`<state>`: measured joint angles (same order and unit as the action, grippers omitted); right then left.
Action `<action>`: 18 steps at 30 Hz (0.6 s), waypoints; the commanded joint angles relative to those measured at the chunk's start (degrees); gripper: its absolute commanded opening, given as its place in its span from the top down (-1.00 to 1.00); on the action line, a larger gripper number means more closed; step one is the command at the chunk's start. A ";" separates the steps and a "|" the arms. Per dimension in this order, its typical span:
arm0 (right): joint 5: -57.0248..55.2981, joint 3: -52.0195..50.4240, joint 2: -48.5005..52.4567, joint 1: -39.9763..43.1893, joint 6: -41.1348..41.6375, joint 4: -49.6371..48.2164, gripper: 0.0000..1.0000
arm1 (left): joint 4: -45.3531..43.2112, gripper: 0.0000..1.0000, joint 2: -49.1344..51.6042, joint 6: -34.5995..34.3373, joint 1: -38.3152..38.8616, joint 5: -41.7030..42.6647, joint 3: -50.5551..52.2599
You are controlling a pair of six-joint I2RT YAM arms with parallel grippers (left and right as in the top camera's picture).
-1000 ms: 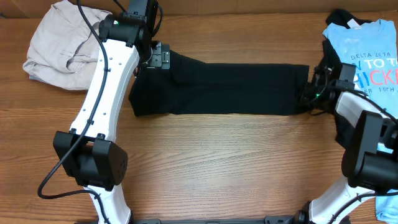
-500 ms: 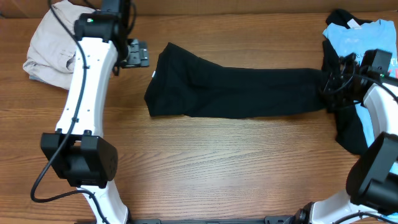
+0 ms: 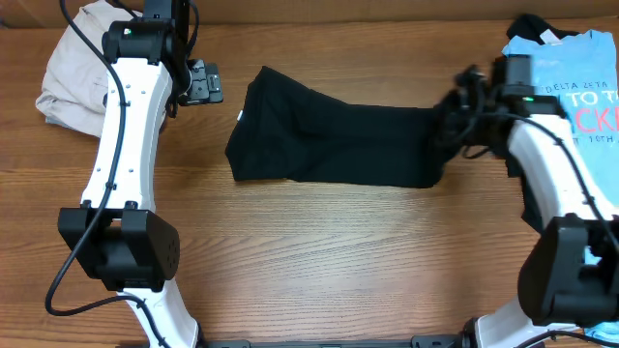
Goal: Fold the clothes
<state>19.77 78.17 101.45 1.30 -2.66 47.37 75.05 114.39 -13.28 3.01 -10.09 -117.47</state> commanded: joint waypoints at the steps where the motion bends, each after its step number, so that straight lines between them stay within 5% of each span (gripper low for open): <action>1: -0.90 1.18 1.07 -3.98 -0.35 -0.81 0.57 | -0.28 -1.00 -1.27 1.09 0.39 -0.33 -1.57; 16: -1.66 1.16 6.84 -14.19 5.73 -11.61 0.57 | -1.18 -1.00 -1.27 1.55 0.39 -0.37 -1.55; 18: -1.44 1.16 6.97 -15.43 5.73 -11.65 0.25 | -1.49 -1.00 -1.27 1.53 0.39 -0.35 -1.55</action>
<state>17.72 78.17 107.92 -12.34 2.44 36.38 73.91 114.39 -13.06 3.01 -10.09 -117.49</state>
